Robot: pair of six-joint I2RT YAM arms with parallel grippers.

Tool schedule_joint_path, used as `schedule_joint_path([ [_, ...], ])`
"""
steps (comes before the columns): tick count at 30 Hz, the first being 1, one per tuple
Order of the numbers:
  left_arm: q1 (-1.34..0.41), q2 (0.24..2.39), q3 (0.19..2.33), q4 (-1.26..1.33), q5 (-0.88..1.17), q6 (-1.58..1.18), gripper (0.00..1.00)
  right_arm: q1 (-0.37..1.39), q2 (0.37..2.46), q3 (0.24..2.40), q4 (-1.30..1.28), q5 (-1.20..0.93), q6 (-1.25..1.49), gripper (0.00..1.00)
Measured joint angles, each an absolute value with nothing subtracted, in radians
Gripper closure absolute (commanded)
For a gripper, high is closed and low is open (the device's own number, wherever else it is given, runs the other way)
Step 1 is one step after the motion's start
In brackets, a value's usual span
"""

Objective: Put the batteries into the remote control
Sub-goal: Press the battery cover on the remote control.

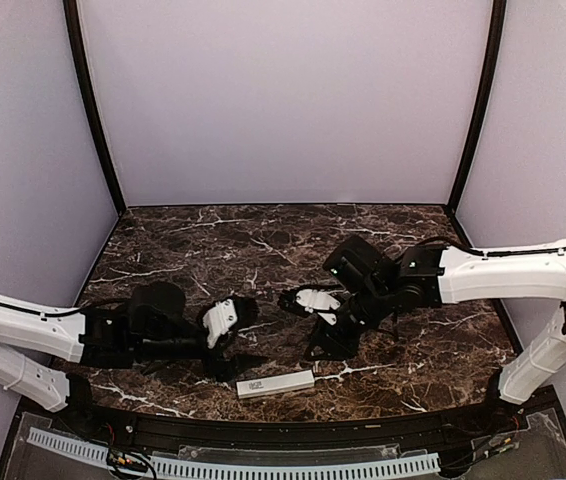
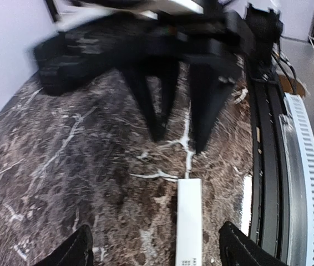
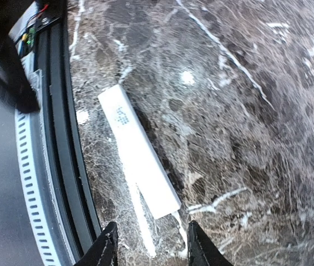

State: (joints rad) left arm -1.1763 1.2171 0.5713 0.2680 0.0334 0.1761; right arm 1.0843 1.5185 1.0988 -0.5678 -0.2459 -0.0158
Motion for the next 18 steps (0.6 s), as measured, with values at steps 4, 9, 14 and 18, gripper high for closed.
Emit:
schedule_joint_path([
  [4, -1.121, 1.039, 0.509, 0.246, -0.099, 0.036, 0.20, 1.100, 1.527, 1.063, -0.478, -0.337, -0.213, 0.73],
  [9, -1.082, 0.912, 0.442, 0.177, -0.252, -0.108, 0.19, 1.137, 1.617, 1.082, -0.431, -0.355, -0.353, 0.97],
  [14, -1.077, 0.912, 0.425, 0.131, -0.331, -0.178, 0.18, 1.143, 1.732, 1.150, -0.472, -0.343, -0.387, 1.00],
  [18, -1.075, 0.964, 0.425, 0.122, -0.345, -0.195, 0.18, 1.143, 1.755, 1.176, -0.498, -0.344, -0.382, 1.00],
])
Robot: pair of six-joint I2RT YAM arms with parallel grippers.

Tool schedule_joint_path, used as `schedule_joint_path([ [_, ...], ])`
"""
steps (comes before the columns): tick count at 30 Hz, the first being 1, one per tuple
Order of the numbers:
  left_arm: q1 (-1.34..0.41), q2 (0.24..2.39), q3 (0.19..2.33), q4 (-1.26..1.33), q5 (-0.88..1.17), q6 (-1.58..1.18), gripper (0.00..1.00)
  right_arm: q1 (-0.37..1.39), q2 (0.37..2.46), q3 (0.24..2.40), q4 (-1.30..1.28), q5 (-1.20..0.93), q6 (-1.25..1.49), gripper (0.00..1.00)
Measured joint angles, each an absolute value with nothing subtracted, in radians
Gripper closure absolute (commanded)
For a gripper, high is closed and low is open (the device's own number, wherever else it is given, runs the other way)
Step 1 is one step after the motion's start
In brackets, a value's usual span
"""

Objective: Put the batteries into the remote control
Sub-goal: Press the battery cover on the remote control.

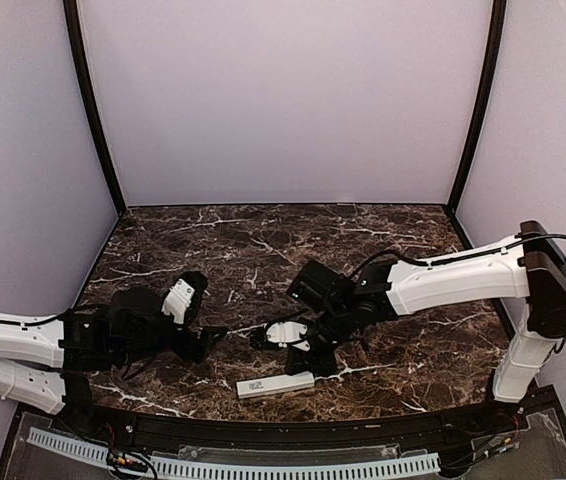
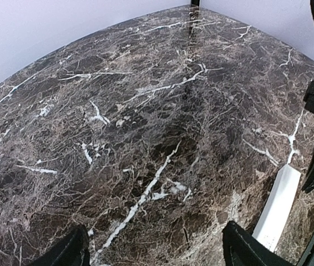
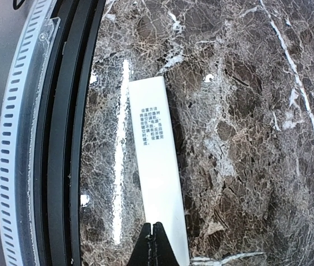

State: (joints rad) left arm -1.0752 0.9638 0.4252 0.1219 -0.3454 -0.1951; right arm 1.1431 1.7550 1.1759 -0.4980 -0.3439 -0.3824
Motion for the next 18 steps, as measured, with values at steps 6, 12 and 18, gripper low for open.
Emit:
schedule_joint_path([
  [6, -1.075, 1.027, 0.426, 0.117, -0.348, -0.195, 0.17, 1.143, 1.756, 1.182, -0.509, -0.340, -0.346, 1.00],
  [12, -1.075, 1.040, 0.426, 0.118, -0.348, -0.194, 0.17, 1.140, 1.785, 1.159, -0.487, -0.336, -0.316, 1.00],
  [18, -1.075, 1.040, 0.426, 0.118, -0.347, -0.186, 0.16, 1.138, 1.822, 1.144, -0.466, -0.316, -0.302, 1.00],
])
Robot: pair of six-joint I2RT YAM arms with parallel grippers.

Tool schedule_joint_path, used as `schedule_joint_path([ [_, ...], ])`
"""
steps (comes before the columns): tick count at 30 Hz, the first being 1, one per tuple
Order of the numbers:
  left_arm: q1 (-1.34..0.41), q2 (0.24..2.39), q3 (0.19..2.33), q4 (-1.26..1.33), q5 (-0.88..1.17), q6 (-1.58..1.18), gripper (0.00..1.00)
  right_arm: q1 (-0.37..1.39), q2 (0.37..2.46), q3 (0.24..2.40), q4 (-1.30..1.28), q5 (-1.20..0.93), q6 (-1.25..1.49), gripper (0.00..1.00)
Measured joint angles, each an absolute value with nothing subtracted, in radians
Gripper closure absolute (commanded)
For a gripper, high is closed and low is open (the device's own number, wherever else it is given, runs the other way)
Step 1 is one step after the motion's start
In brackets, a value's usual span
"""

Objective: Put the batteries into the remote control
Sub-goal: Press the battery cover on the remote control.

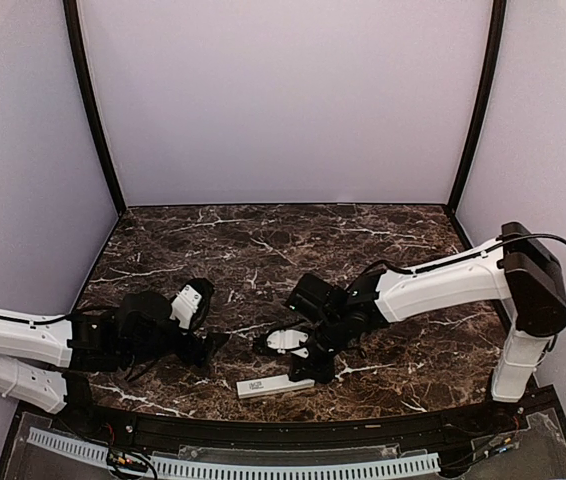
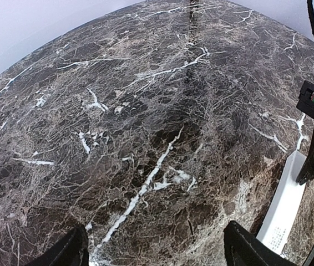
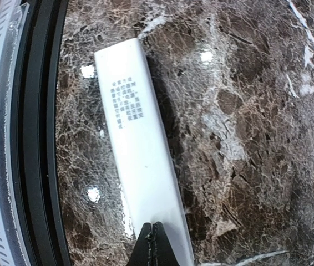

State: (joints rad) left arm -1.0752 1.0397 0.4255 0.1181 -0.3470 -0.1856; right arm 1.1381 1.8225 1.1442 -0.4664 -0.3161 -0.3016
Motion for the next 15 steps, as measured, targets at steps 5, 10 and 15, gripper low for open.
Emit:
schedule_joint_path([
  [5, -1.074, 1.040, 0.426, 0.117, -0.347, -0.180, 0.17, 1.138, 1.821, 1.183, -0.524, -0.276, -0.298, 1.00],
  [10, -1.073, 1.039, 0.426, 0.118, -0.347, -0.176, 0.16, 1.139, 1.758, 1.203, -0.548, -0.250, -0.298, 1.00],
  [15, -1.069, 1.039, 0.426, 0.118, -0.347, -0.176, 0.16, 1.149, 1.760, 1.205, -0.548, -0.237, -0.298, 1.00],
])
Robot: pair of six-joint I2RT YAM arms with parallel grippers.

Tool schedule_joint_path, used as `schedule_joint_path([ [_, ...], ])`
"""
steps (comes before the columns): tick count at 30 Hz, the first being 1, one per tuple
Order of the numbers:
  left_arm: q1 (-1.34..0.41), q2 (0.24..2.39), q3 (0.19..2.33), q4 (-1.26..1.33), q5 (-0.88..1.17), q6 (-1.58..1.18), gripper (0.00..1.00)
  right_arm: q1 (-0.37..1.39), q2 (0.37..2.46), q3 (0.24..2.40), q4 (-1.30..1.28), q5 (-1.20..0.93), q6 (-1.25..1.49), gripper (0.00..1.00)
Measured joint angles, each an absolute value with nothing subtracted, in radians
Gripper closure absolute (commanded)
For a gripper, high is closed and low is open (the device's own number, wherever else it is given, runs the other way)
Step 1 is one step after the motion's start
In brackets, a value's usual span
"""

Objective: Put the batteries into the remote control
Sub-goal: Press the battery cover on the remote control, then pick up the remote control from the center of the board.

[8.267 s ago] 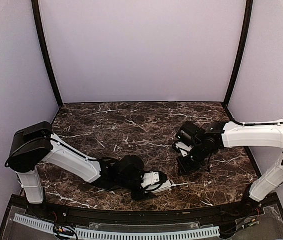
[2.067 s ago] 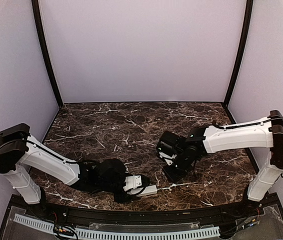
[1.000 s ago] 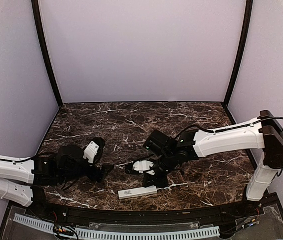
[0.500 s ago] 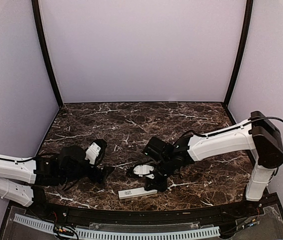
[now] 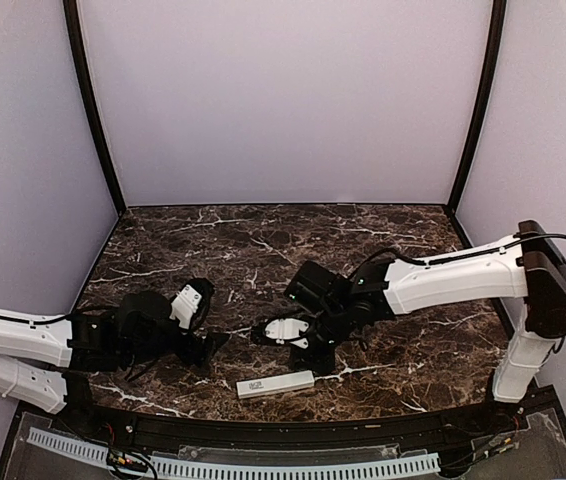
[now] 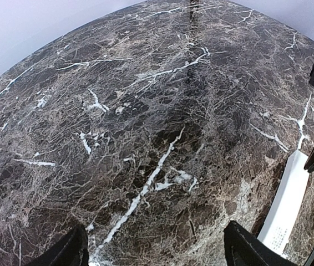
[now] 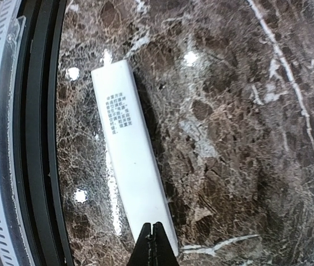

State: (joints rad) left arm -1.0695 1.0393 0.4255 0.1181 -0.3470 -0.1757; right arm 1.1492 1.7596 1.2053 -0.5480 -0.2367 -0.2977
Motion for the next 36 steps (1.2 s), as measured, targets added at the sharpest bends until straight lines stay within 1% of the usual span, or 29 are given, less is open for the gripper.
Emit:
schedule_joint_path([
  [5, -1.069, 1.038, 0.426, 0.117, -0.347, -0.175, 0.16, 1.174, 1.846, 1.205, -0.548, -0.223, -0.291, 1.00],
  [11, -1.069, 1.021, 0.426, 0.117, -0.347, -0.176, 0.16, 1.172, 1.846, 1.218, -0.553, -0.215, -0.268, 1.00],
  [14, -1.069, 1.009, 0.426, 0.117, -0.349, -0.176, 0.16, 1.178, 1.836, 1.244, -0.581, -0.220, -0.283, 0.75],
  [16, -1.069, 0.997, 0.426, 0.117, -0.352, -0.176, 0.16, 1.190, 1.813, 1.265, -0.582, -0.222, -0.306, 0.62],
  [18, -1.069, 0.981, 0.426, 0.117, -0.354, -0.176, 0.14, 1.212, 1.782, 1.288, -0.564, -0.226, -0.360, 0.56],
  [22, -1.068, 0.953, 0.426, 0.117, -0.367, -0.179, 0.11, 1.245, 1.783, 1.357, -0.538, -0.228, -0.455, 0.52],
  [27, -1.057, 0.928, 0.425, 0.111, -0.400, -0.194, 0.03, 1.261, 1.891, 1.438, -0.538, -0.223, -0.540, 0.48],
  [30, -1.045, 0.913, 0.425, 0.109, -0.416, -0.203, 0.01, 1.263, 1.978, 1.473, -0.551, -0.218, -0.564, 0.46],
  [36, -1.021, 0.907, 0.424, 0.089, -0.445, -0.221, 0.01, 1.277, 2.096, 1.547, -0.590, -0.216, -0.564, 0.46],
])
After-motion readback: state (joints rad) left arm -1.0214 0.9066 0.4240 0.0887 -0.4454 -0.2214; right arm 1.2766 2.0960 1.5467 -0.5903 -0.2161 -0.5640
